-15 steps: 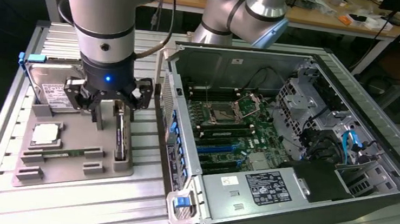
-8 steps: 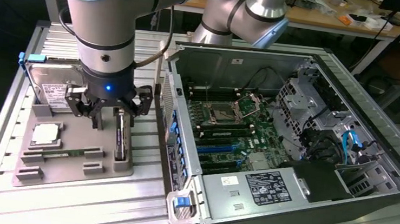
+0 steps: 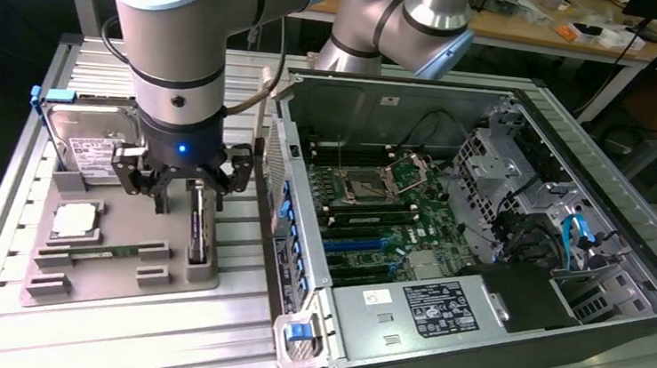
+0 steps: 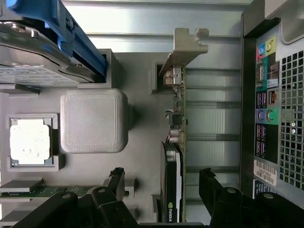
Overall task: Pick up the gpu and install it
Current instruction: 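Pick up the gpu and move the gpu toward the slot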
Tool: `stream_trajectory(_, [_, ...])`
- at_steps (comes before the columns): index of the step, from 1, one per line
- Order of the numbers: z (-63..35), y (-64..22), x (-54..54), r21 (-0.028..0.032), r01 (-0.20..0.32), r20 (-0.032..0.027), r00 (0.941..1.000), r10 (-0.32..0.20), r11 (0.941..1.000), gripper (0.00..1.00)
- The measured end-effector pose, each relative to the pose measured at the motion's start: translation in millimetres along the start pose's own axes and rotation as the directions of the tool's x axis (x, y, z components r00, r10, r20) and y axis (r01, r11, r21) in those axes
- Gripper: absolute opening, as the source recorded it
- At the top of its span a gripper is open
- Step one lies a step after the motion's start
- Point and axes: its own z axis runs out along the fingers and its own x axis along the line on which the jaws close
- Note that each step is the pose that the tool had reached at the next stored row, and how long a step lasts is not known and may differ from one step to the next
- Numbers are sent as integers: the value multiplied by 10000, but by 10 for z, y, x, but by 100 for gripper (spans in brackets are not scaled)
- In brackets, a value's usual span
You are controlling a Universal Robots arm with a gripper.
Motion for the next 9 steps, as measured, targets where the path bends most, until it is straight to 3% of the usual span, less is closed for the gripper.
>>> stream_trajectory(9, [28,-2,-46,5,-1,-1,10000,1,10000,74])
